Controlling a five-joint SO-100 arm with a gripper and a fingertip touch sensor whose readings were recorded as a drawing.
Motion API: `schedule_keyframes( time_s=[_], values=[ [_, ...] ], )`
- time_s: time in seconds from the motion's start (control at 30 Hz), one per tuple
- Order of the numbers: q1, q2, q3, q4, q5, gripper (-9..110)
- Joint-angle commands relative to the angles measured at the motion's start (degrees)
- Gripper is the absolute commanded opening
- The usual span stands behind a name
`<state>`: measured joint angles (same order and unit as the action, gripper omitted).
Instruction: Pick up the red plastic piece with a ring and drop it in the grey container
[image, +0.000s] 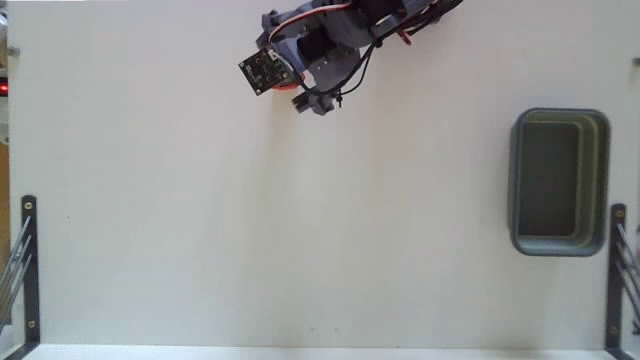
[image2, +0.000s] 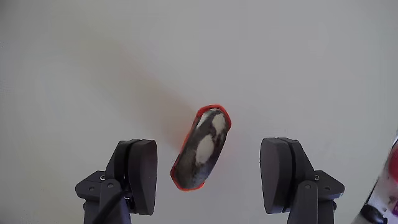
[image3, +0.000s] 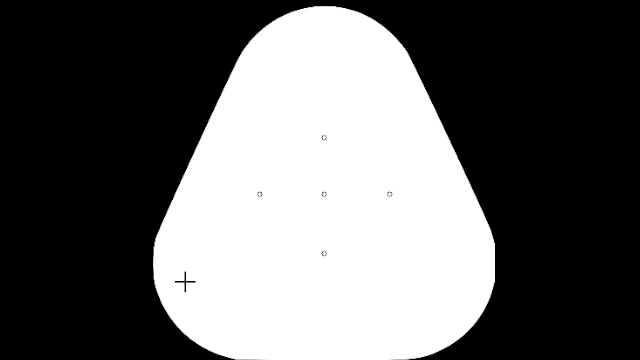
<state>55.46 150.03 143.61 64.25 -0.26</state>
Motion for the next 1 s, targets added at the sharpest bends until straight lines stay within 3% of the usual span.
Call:
schedule_keyframes(
  time_s=[0.0, 0.97],
  values=[
    [0.8, 2.8, 0.6, -1.3, 0.3, 110],
    [0.8, 3.8, 5.9, -5.5, 0.3, 110]
  ],
)
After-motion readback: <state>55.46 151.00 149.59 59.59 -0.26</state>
